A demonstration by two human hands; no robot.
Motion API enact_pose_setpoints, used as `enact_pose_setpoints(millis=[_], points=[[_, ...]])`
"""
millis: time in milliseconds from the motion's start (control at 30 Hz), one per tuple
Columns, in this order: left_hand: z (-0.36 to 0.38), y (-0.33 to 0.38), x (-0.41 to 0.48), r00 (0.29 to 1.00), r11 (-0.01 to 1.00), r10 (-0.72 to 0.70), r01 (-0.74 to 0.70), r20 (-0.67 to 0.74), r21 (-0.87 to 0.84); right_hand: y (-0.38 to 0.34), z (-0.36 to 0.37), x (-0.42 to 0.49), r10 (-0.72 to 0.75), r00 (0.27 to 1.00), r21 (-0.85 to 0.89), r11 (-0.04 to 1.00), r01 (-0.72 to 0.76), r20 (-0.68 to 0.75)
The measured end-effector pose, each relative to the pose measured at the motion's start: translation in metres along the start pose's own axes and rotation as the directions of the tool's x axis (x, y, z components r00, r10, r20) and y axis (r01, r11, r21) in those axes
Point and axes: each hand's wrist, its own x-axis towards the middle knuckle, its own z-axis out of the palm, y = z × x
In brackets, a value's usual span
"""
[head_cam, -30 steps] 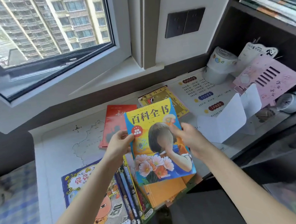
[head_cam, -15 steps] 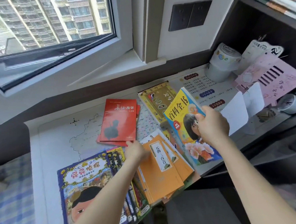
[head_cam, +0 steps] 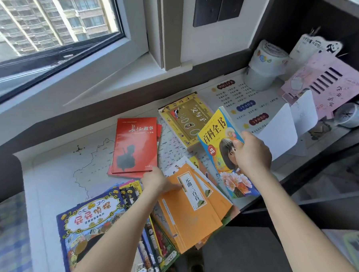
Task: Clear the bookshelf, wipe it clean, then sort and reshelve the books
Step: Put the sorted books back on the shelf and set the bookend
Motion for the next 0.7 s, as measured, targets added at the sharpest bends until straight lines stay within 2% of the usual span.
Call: enact_pose_setpoints(millis=[167, 233, 333, 400, 467, 567, 700], points=[[-0.009, 0.007, -0.014, 0.999, 0.998, 0.052, -0.052, 0.005, -0.034, 0.0, -0.002, -0.001, 0.013, 1.0, 0.02, 1.0, -0.013, -0.028], [-0.008, 0.003, -0.016, 0.996, 0.977, 0.068, -0.056, 0.051, -0.204, 0.0, -0.002, -0.001, 0.017, 0.999, 0.04, 0.999, -0.015, -0.048], [-0.009, -0.004, -0.023, 0.992, 0.875, 0.08, -0.024, 0.096, -0.484, -0.001, -0.005, -0.004, 0.017, 0.997, 0.093, 0.996, -0.01, -0.073], [-0.016, -0.006, -0.034, 0.989, 0.826, 0.109, -0.036, 0.096, -0.563, -0.001, -0.007, -0.006, 0.012, 0.996, 0.123, 0.992, -0.001, -0.083], [-0.028, -0.006, -0.045, 0.99, 0.816, 0.128, -0.075, 0.051, -0.573, -0.001, -0.007, -0.008, -0.004, 0.996, 0.139, 0.99, 0.017, -0.093], [-0.064, -0.009, -0.063, 0.985, 0.848, 0.155, -0.173, -0.078, -0.502, 0.001, -0.006, -0.007, -0.029, 0.993, 0.151, 0.987, 0.046, -0.112], [-0.134, -0.024, -0.086, 0.917, 0.886, 0.118, -0.27, -0.38, -0.378, 0.003, 0.002, -0.007, -0.034, 0.999, 0.14, 0.99, 0.033, 0.006]])
